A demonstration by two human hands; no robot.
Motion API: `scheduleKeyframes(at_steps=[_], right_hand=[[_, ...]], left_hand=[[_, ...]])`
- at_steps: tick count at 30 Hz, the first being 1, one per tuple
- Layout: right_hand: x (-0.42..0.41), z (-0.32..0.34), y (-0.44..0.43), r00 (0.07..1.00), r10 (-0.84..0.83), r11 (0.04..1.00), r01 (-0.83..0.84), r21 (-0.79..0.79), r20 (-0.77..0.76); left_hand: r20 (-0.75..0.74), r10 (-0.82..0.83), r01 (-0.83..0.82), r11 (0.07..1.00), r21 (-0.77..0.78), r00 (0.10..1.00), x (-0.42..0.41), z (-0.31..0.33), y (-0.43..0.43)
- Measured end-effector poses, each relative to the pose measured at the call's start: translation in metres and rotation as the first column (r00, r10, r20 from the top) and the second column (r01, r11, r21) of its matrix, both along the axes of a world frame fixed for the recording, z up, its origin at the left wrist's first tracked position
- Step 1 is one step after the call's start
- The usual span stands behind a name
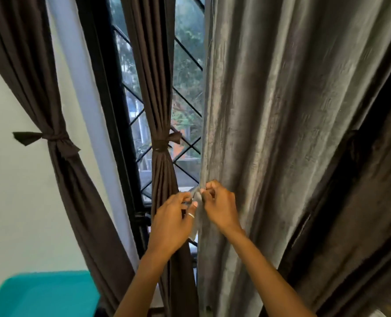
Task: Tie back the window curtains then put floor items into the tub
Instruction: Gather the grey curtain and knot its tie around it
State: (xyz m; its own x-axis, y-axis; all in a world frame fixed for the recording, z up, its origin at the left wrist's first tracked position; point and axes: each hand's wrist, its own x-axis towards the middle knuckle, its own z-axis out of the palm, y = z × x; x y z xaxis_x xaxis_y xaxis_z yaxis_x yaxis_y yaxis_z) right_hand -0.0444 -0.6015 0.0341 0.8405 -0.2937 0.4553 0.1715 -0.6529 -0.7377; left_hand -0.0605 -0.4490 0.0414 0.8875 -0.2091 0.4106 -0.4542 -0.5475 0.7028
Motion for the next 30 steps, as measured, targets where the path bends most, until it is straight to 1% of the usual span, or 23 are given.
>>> scheduleKeyframes(at_steps=[2,4,6,9,11,15,19,25,28,30], right_hand=[[-0.013,-0.004,0.002,0.998,0.056,0.998,-0.058,0.030,0.043],[-0.025,-0.006,0.004,0.992,0.100,0.993,-0.104,0.052,0.072],[-0.036,-0.007,0.003,0.989,0.122,0.989,-0.128,0.073,0.078],[-0.047,-0.009,0.000,0.988,0.115,0.986,-0.125,0.106,0.101],[-0.055,-0.010,-0.002,0.988,0.115,0.982,-0.128,0.138,0.098],[-0.070,-0.013,-0.003,0.983,0.168,0.959,-0.181,0.217,0.078],[-0.079,-0.015,0.001,0.971,0.209,0.930,-0.234,0.282,0.115],[-0.093,-0.022,0.017,0.969,0.220,0.954,-0.237,0.183,0.111],[-0.098,-0.019,0.019,0.961,0.263,0.958,-0.270,0.093,0.083],[-0.101,-0.015,0.013,0.964,0.256,0.966,-0.258,0.014,0.072]], left_hand=[[-0.021,0.032,-0.033,0.999,-0.034,0.999,-0.005,-0.001,-0.005],[-0.051,0.044,-0.045,0.999,-0.022,0.998,-0.010,-0.001,-0.010],[-0.084,0.036,-0.037,0.999,-0.009,0.996,-0.017,-0.002,-0.016],[-0.126,0.026,-0.030,0.999,-0.031,0.992,-0.027,-0.002,-0.021],[-0.144,0.007,-0.016,0.998,-0.063,0.990,-0.034,0.000,-0.024],[-0.212,-0.021,-0.015,0.986,-0.168,0.977,-0.045,0.008,-0.030],[-0.206,0.062,-0.098,0.980,-0.171,0.977,-0.045,0.019,-0.034],[-0.144,0.228,-0.242,0.966,-0.086,0.963,-0.042,0.015,-0.030],[-0.092,0.253,-0.260,0.963,-0.069,0.963,-0.040,0.013,-0.029],[-0.060,0.253,-0.255,0.966,-0.041,0.966,-0.041,0.011,-0.029]])
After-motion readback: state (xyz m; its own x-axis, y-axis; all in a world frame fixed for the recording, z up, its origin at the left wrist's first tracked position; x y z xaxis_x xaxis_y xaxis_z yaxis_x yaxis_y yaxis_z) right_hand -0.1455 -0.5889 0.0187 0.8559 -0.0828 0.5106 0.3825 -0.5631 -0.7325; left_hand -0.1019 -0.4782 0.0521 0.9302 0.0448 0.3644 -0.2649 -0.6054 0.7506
